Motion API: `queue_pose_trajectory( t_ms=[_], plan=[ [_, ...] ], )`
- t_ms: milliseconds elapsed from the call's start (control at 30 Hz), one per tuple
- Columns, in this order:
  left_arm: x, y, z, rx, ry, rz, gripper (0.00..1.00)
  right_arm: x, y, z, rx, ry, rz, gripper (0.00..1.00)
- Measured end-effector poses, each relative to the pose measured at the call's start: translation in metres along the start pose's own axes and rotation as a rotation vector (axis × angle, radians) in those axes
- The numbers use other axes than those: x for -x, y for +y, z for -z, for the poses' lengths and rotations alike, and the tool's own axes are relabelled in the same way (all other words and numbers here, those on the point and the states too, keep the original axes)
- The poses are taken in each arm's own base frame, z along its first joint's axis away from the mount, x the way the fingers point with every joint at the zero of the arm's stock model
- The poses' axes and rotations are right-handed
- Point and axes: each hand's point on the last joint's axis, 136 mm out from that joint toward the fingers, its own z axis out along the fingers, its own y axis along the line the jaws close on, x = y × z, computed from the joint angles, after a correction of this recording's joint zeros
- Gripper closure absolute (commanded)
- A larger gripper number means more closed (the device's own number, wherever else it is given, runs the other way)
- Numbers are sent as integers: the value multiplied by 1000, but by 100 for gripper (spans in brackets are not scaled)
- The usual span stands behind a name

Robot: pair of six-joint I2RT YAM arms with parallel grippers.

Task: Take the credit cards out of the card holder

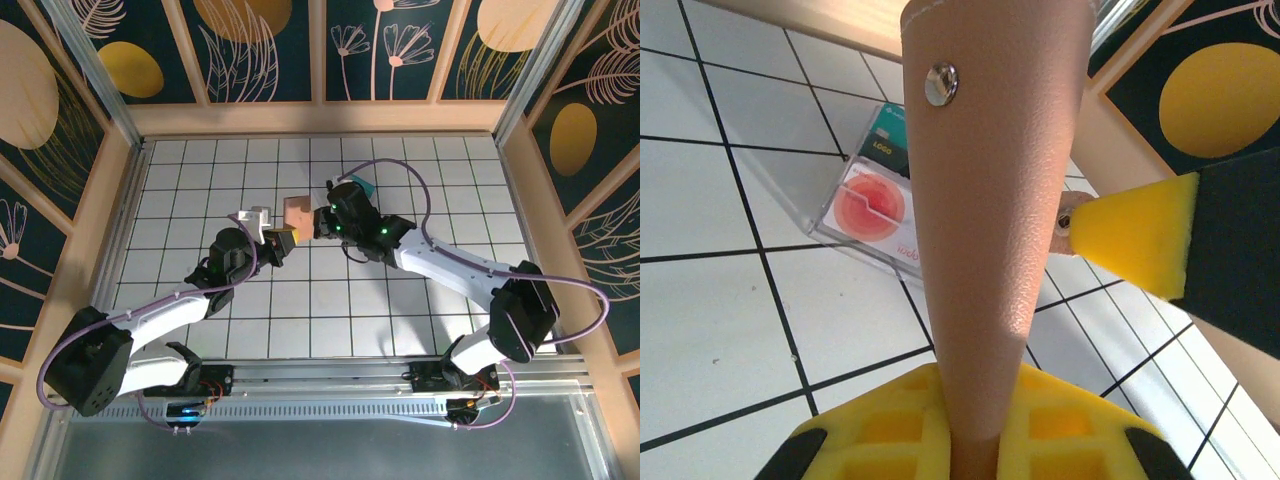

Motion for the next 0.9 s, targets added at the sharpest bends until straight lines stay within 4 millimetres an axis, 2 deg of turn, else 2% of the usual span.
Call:
queue_pose_trajectory(
  t_ms=[133,200,367,467,567,667,900],
  plan=[
    [1,0,0,3,-3,0,100,1,-6,4,-15,-11,3,100],
    [1,0,0,3,-3,0,100,0,-10,8,-16,-15,4,88],
    [0,-1,0,-3,0,-1,100,6,-19,21,-5,-54,9,65],
    [0,-2,1,-10,2,-2,100,10,-23,32,38,-84,6,48],
    [-1,-5,1,-24,9,-3,100,14,-25,42,115,-109,5,35],
    [-2,-9,2,-45,18,-5,100,15,-24,45,185,-112,19,32],
    [-1,-30,6,-151,32,-21,100,4,-11,47,327,-78,84,33]
  ],
)
